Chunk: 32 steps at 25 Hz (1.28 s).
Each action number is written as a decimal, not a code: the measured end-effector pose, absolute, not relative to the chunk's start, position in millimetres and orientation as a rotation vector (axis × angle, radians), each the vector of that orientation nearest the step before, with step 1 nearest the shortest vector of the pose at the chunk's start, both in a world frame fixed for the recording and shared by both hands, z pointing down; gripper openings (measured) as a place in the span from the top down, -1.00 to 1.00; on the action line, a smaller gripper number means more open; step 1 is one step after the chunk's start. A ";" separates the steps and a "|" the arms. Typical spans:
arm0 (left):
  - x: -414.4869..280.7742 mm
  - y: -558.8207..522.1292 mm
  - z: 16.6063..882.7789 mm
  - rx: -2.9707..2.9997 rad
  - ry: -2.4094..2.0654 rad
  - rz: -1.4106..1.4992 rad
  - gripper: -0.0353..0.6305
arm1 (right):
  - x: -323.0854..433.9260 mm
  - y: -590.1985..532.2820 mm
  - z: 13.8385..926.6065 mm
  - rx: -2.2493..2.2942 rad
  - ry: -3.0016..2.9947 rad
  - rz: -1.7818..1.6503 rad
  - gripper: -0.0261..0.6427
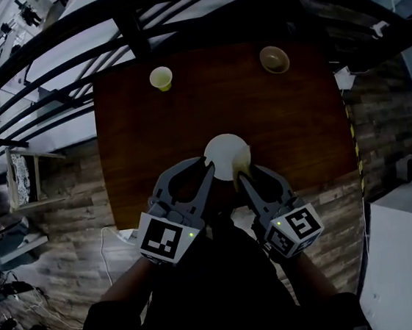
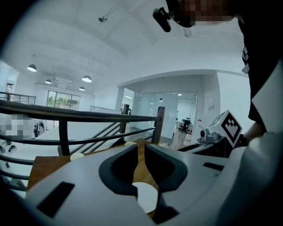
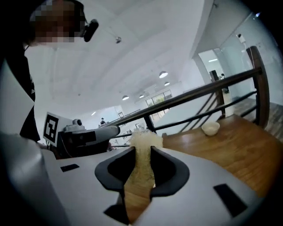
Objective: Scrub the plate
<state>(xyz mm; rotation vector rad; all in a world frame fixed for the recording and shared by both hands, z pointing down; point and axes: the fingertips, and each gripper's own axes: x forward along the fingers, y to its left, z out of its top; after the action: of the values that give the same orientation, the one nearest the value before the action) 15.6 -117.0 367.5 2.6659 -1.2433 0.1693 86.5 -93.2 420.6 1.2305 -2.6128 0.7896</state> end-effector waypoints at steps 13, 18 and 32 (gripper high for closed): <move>37.2 -97.3 373.4 2.684 -1.180 0.194 0.72 | 88.8 -88.2 396.9 1.292 -2.666 0.541 0.57; 35.9 -99.3 375.4 2.669 -1.181 0.185 0.72 | 86.3 -91.2 394.4 1.315 -2.674 0.555 0.57; 31.4 -96.6 378.6 2.660 -1.179 0.188 0.72 | 87.6 -86.7 403.4 1.331 -2.639 0.625 0.57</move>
<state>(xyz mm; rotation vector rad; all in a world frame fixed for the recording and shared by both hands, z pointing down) 31.4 -96.6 378.6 2.6596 -1.1793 0.1877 87.6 -86.7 403.4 1.3306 -2.6389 0.6250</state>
